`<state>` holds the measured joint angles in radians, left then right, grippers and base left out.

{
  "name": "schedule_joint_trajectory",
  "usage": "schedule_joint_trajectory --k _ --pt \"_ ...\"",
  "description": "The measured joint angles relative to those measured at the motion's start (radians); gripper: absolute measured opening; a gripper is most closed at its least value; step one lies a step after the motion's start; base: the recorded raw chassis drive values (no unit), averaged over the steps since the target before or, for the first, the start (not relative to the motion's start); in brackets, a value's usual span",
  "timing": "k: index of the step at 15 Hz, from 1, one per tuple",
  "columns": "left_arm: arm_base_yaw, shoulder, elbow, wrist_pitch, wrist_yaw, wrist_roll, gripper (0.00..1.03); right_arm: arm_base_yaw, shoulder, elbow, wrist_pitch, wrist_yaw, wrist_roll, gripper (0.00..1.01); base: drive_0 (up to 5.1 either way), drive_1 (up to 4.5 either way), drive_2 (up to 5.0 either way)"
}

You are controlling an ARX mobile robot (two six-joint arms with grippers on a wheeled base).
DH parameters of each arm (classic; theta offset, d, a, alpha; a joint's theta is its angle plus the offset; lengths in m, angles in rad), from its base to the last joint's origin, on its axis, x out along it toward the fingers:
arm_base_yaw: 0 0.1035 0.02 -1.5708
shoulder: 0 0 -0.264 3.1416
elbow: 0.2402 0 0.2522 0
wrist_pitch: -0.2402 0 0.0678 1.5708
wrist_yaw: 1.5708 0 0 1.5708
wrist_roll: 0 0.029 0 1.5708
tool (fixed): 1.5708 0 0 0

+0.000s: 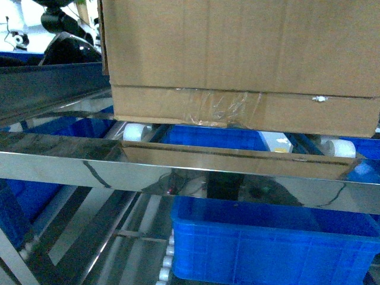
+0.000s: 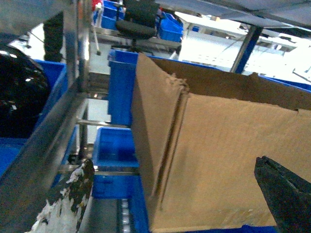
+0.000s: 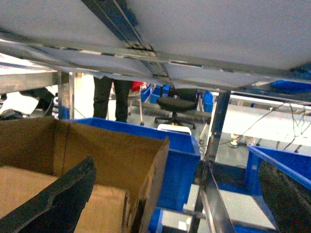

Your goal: Sort boxes to right shelf from conveyor

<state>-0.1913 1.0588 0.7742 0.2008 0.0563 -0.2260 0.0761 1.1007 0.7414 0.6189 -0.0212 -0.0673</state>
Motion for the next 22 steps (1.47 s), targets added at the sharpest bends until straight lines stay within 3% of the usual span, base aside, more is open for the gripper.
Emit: schedule_joint_trajectory --k 1,2,5,6,7,8,10,12,13,14,22 --pt "0.041 -0.096 -0.039 -0.068 -0.004 0.019 0.98 -0.033 -0.091 -0.031 -0.102 -0.053 0.011 0.98 0.0 0.00 0.0" --pt "0.061 -0.170 -0.072 -0.133 -0.041 0.027 0.98 -0.052 -0.153 -0.051 -0.171 -0.066 0.019 0.98 0.0 0.00 0.0" --pt "0.058 -0.200 -0.087 -0.148 -0.049 0.044 0.98 -0.051 -0.186 -0.062 -0.218 -0.061 0.030 0.98 0.0 0.00 0.0" --pt "0.055 -0.195 -0.094 -0.122 -0.065 0.056 0.97 -0.062 -0.191 -0.051 -0.296 -0.037 0.040 0.95 0.0 0.00 0.0" --pt "0.048 -0.228 -0.164 0.017 -0.153 0.120 0.84 -0.071 -0.230 -0.074 -0.381 0.006 0.047 0.82 0.0 0.00 0.0" --pt "0.067 -0.286 -0.253 0.077 -0.172 0.165 0.72 -0.077 -0.282 -0.159 -0.356 0.019 0.050 0.69 0.0 0.00 0.0" --pt "0.092 -0.344 -0.375 0.125 -0.159 0.201 0.48 -0.076 -0.344 -0.293 -0.302 0.021 0.051 0.44 0.0 0.00 0.0" --pt "0.130 -0.398 -0.473 0.143 -0.104 0.208 0.24 -0.076 -0.406 -0.398 -0.269 0.021 0.052 0.21 0.0 0.00 0.0" --pt "0.187 -0.435 -0.509 0.157 -0.063 0.209 0.12 -0.076 -0.438 -0.441 -0.253 0.021 0.052 0.08 0.0 0.00 0.0" --pt "0.198 -0.459 -0.533 0.166 -0.071 0.207 0.01 -0.076 -0.463 -0.474 -0.248 0.021 0.053 0.02 0.0 0.00 0.0" --pt "0.188 -0.658 -0.690 0.115 -0.056 0.211 0.02 -0.076 -0.666 -0.649 -0.280 0.021 0.053 0.02 0.0 0.00 0.0"
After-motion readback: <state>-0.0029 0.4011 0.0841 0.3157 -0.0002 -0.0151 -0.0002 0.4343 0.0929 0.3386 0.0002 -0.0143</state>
